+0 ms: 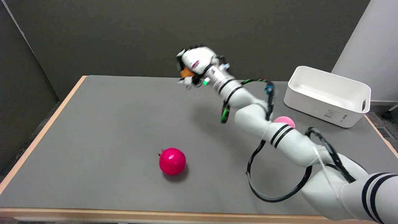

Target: Place the yellow duck into the white box.

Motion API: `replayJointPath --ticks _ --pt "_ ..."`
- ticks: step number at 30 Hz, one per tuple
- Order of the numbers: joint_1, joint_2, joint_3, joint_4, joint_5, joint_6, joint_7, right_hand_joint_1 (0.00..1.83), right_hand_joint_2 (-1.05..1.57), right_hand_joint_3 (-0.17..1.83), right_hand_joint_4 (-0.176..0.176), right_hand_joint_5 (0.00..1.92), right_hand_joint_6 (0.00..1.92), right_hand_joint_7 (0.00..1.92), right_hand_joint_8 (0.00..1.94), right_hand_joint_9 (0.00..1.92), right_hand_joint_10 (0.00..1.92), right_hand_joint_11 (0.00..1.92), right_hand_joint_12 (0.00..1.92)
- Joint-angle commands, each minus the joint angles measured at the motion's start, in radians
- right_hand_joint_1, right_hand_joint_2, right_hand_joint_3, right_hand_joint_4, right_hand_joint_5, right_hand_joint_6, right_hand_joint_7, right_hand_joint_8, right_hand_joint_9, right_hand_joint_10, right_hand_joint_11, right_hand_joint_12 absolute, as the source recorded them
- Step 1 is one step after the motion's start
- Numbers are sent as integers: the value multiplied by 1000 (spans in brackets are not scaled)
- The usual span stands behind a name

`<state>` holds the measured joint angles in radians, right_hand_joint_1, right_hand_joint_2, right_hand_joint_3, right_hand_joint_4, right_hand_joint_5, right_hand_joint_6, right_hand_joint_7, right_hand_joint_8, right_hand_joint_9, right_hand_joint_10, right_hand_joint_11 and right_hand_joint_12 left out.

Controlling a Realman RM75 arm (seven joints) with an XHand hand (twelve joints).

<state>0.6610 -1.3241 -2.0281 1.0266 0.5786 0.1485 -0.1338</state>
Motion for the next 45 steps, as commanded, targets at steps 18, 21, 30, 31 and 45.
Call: replayJointPath --ticks 18,21,30,31,45 --pt "-114 608 488 -110 467 61 -297 1331 1075 331 -112 620 1432 784 1327 815 1586 825 1854" --pt "-179 634 553 -128 467 62 -291 1329 1077 329 -111 620 1433 784 1328 814 1587 826 1851" --pt "-375 636 636 -149 534 76 -288 1329 1080 325 -109 617 1438 781 1333 811 1593 802 1853" --pt "-394 633 629 -148 545 78 -288 1328 1082 322 -104 617 1439 781 1331 809 1595 807 1854" --pt "-439 560 559 -151 612 87 -277 1324 1069 358 -79 550 1332 758 1384 792 1554 716 1862"
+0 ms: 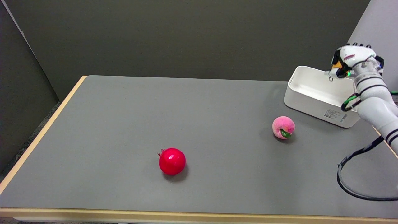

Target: Place the yellow duck into the white box.

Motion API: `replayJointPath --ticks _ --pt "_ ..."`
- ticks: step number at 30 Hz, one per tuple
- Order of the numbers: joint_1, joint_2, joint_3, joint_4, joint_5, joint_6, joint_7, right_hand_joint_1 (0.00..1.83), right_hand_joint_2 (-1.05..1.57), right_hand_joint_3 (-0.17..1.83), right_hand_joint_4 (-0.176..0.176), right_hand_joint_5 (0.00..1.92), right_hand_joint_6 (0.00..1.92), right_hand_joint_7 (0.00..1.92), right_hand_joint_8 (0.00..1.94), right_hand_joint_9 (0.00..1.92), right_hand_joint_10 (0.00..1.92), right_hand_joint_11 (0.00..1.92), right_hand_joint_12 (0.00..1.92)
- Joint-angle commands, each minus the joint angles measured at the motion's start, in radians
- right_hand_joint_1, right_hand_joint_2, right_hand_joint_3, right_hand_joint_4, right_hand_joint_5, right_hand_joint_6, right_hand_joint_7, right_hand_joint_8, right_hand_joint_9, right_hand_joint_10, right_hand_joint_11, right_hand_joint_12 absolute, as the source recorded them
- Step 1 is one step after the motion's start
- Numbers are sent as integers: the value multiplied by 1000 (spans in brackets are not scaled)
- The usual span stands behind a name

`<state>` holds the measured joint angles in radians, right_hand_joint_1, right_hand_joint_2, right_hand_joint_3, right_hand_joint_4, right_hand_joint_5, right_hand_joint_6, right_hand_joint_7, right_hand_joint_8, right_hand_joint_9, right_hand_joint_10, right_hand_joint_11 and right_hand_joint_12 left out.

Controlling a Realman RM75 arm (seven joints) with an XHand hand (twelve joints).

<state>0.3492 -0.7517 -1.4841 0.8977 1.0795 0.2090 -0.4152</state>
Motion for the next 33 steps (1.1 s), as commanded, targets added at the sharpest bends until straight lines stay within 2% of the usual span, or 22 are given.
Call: replayJointPath --ticks 1,2,4,5,6,8,9,10,12,14,15,16,17,19,26,33 --pt "-129 -16 16 -17 138 36 6 1310 1079 368 -41 443 1188 716 1468 760 1508 577 1898" --pt "-129 -19 16 -13 161 43 6 1254 1043 438 -16 353 1010 659 1423 731 1465 457 1921" --pt "-127 -23 14 -6 223 64 6 901 738 910 0 184 361 427 706 660 1362 214 1921" --pt "-127 -24 12 -4 234 70 6 704 654 941 27 103 224 207 380 449 1059 325 1719" --pt "-128 -25 9 -1 246 78 6 572 605 947 43 45 142 59 162 293 858 373 1571" --pt "-136 -29 9 13 266 100 6 535 627 865 35 6 171 8 100 159 804 234 1454" --pt "-143 -30 13 23 272 111 6 503 605 857 23 -1 100 -1 51 78 499 120 1238" --pt "-152 -30 15 36 274 123 6 469 571 863 9 -1 -1 -1 -1 -1 102 0 977" --pt "-179 -32 26 68 275 160 8 474 607 694 16 -1 -1 -1 -1 -1 14 -1 979" --pt "-214 -33 36 117 258 210 36 488 612 635 23 -1 -1 -1 -1 -1 -1 -1 872" --pt "-238 -33 46 151 239 242 61 497 614 621 29 -1 -1 -1 -1 -1 -1 -1 695" --pt "-254 -32 52 181 212 271 86 507 619 613 37 -1 -1 -1 -1 -1 -1 -1 361" --pt "-271 -32 61 219 182 303 118 518 626 605 45 -1 -1 -1 -1 -1 -1 -1 125" --pt "-297 -34 69 285 156 347 163 554 656 581 63 -1 -1 -1 -1 -1 -1 -1 -1" --pt "-377 -53 51 573 105 458 167 548 694 593 48 -1 -1 -1 -1 -1 -1 -1 -1" --pt "-449 -84 -20 724 88 543 100 549 703 610 36 -1 -1 -1 -1 -1 -1 -1 -1"
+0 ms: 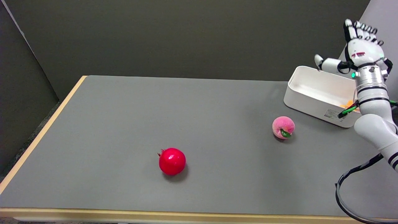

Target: Place the yellow duck into the white box.

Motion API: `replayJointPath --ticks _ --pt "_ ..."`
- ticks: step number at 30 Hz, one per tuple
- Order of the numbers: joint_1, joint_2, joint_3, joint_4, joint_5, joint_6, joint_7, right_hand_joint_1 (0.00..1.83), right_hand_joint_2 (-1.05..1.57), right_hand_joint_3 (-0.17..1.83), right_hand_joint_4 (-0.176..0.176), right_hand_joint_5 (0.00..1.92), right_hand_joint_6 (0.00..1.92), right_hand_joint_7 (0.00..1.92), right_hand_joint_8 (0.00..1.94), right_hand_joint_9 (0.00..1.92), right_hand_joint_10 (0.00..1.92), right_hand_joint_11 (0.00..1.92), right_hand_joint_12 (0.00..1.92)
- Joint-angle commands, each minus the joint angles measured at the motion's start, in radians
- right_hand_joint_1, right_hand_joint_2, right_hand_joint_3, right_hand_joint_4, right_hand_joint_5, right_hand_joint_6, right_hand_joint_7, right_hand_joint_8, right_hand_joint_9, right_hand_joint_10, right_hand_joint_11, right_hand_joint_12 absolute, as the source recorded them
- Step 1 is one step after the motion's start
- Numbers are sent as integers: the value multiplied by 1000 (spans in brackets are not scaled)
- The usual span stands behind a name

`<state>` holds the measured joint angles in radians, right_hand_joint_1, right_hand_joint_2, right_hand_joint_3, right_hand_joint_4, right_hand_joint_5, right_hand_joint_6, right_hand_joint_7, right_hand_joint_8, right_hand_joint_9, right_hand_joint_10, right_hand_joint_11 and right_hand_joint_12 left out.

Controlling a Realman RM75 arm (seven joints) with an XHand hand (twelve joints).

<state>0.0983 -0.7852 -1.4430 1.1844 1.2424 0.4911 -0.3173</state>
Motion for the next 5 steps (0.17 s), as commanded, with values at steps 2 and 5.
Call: replayJointPath --ticks 2,5 --pt "-239 -62 -82 471 -79 326 -1 548 704 613 33 -1 -1 -1 -1 -1 -1 -1 -1" --pt "-283 -71 -101 514 -125 380 2 548 704 615 30 -1 -1 -1 -1 -1 -1 -1 -1"
